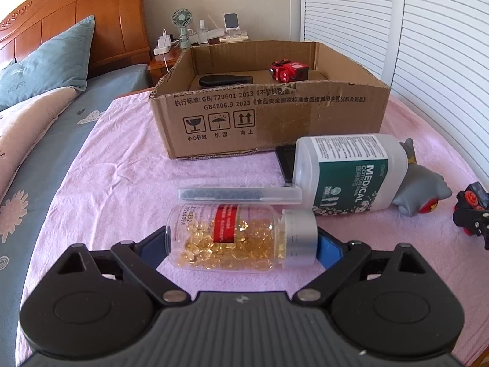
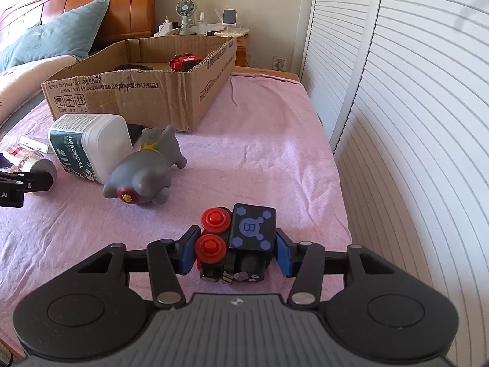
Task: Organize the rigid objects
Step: 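Grasp the red-labelled capsule jar with the left tool while the right tool holds the block, then drop the toy block into the box with the right tool while the left tool lowers the jar in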
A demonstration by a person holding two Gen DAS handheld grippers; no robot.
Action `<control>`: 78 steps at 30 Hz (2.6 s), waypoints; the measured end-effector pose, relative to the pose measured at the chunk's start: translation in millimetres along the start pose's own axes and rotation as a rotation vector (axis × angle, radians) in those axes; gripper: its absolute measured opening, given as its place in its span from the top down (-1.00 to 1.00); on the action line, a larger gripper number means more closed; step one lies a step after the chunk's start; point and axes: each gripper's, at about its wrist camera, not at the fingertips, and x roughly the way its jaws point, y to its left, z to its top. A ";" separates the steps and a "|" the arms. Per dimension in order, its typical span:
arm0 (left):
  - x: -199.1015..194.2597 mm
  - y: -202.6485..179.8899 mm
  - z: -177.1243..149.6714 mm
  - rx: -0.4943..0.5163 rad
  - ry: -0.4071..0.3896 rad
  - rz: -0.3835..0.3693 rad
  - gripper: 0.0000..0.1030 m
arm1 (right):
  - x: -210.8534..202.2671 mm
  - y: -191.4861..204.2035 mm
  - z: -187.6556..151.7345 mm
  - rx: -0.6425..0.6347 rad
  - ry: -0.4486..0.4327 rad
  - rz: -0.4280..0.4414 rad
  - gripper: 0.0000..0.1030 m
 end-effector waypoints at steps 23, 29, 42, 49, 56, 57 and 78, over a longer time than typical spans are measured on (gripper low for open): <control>-44.3 23.6 38.4 0.146 0.072 -0.184 -0.81 | -43.4 17.9 54.7 -0.156 -0.073 0.184 -0.08; -47.0 34.2 68.5 0.154 0.052 -0.190 -0.81 | -39.8 38.0 103.3 -0.192 -0.136 0.240 -0.08; -22.8 61.2 132.9 0.145 -0.018 -0.129 -0.81 | 39.7 86.8 184.3 -0.202 -0.077 0.270 -0.08; -2.7 61.5 155.1 0.155 -0.015 -0.113 -0.81 | 60.2 98.5 186.4 -0.190 -0.068 0.281 -0.78; 18.7 48.2 172.4 0.172 0.002 -0.110 -0.81 | 29.9 91.3 168.1 -0.162 -0.073 0.240 -1.00; 22.0 45.9 174.7 0.172 0.006 -0.111 -0.81 | 24.9 90.3 164.0 -0.156 -0.070 0.229 -1.00; 76.9 38.4 205.8 0.089 0.033 -0.062 -0.92 | -8.2 50.0 126.6 0.040 -0.042 0.149 -1.00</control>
